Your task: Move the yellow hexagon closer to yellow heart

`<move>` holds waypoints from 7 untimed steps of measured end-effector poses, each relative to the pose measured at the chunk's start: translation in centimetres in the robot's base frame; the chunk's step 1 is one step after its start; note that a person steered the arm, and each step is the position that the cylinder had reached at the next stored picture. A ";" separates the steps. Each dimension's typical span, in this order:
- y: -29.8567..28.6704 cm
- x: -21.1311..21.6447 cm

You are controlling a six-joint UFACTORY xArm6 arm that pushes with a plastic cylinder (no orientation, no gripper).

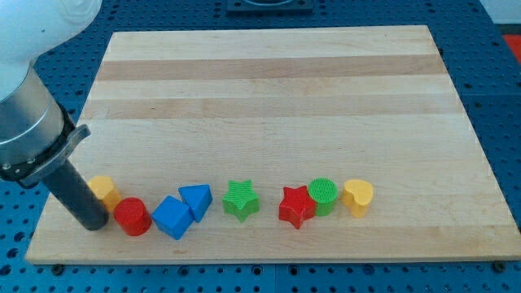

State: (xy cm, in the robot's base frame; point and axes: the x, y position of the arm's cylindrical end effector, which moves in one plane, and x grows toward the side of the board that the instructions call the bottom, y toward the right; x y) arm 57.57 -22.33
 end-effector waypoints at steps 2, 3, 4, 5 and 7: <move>-2.2 -0.3; -4.5 -0.2; -4.7 -0.4; -4.5 -1.4; 0.2 -2.1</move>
State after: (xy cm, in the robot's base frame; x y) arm 55.48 -22.09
